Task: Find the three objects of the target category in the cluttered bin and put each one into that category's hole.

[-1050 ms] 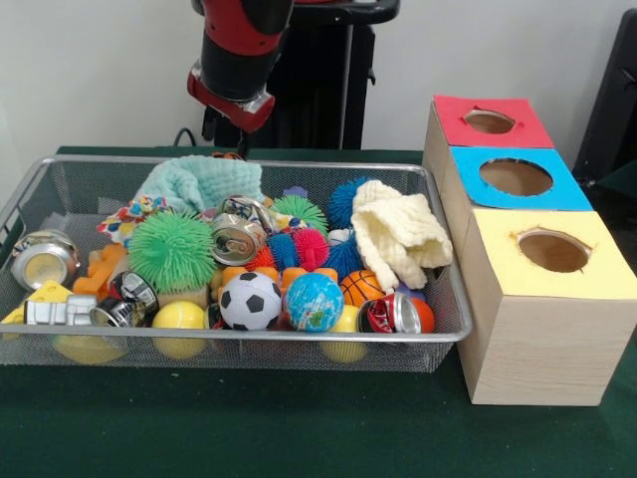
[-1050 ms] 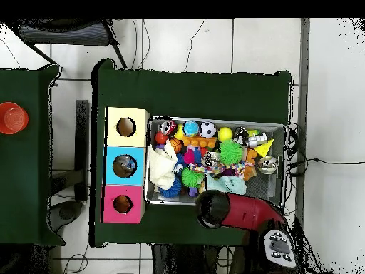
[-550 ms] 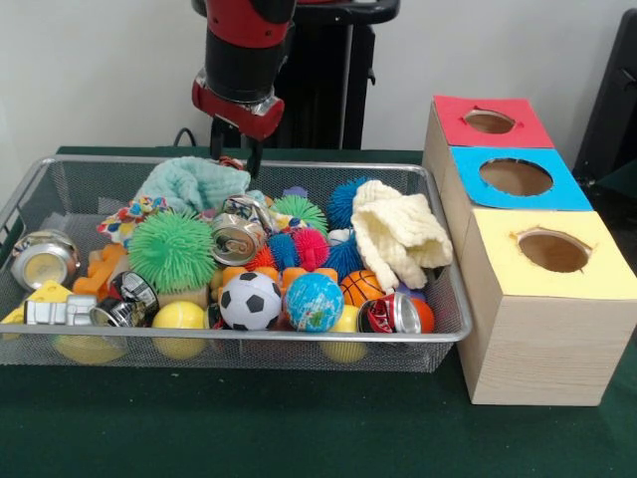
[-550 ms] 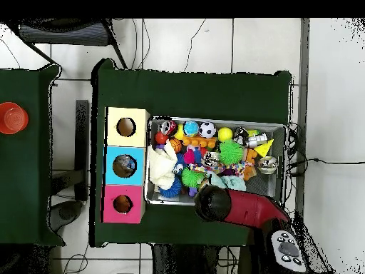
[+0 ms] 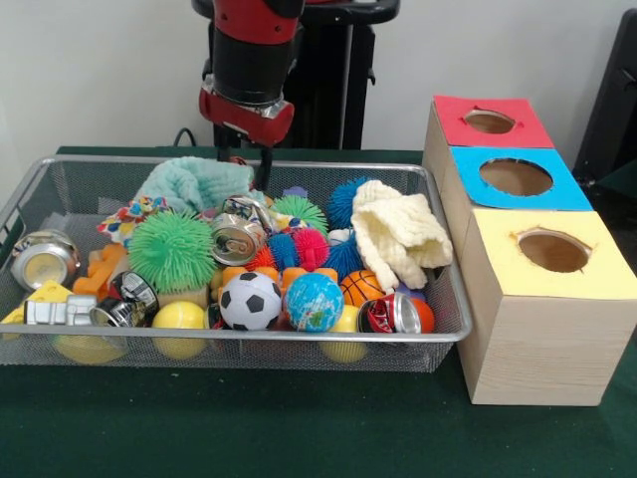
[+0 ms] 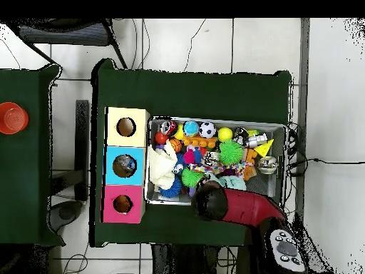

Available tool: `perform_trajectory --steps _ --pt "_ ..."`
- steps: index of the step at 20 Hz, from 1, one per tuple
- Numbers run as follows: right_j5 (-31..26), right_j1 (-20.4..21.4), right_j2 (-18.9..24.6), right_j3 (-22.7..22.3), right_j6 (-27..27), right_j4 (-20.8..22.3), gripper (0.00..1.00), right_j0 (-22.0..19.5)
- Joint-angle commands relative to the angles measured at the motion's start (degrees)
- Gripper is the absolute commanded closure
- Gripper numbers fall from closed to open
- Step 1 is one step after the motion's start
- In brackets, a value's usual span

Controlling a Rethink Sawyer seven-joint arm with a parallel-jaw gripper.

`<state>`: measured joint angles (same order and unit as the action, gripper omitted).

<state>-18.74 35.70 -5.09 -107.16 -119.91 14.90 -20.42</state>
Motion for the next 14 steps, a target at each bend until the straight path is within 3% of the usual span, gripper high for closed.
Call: perform_trajectory --steps 1,3,4,9,14 --pt "4.0 -4.9 -1.4 5.8 -5.9 2.8 0.00 5.6" --pt "4.5 -6.3 -4.0 7.3 -6.6 3.4 0.00 8.2" --pt "4.2 -7.3 -5.8 8.4 -6.3 3.7 1.00 9.9" --pt "0.1 -9.5 -6.3 9.8 -5.4 2.9 1.00 11.9" --pt "-0.8 -7.8 -8.0 6.8 -11.4 -2.6 1.00 16.6"
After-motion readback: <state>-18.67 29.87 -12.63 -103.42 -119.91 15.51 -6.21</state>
